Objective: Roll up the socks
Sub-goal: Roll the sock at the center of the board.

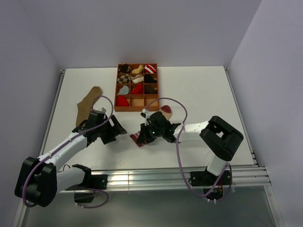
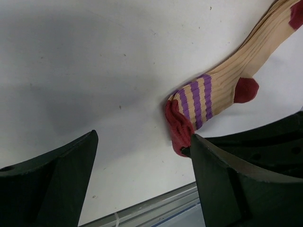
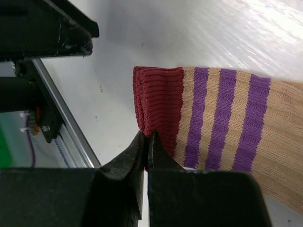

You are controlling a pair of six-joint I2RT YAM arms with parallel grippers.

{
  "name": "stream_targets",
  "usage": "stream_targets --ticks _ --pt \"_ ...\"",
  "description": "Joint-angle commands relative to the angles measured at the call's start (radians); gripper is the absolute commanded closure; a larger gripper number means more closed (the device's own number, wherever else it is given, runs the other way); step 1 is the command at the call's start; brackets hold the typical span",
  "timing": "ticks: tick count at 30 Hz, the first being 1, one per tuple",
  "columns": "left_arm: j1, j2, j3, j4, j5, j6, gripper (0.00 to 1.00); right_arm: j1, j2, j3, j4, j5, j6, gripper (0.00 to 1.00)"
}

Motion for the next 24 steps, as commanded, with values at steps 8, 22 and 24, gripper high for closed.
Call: stream_targets --ticks 8,22,24 --pt "-0.063 0.073 -0.005 0.091 -0.007 -0.026 0.21 -0.126 0.105 -0.131 0.327 -0.206 0.220 1.00" --pt "-0.184 0.255 -0.022 0.220 0.000 -0.043 0.27 -0.213 0.242 -0.240 0.572 -0.304 0.388 1.00" --pt "-0.198 0.284 -0.017 0.241 -0.006 -0.046 0.29 -0.215 0.246 -0.240 0.569 -0.306 0.388 1.00"
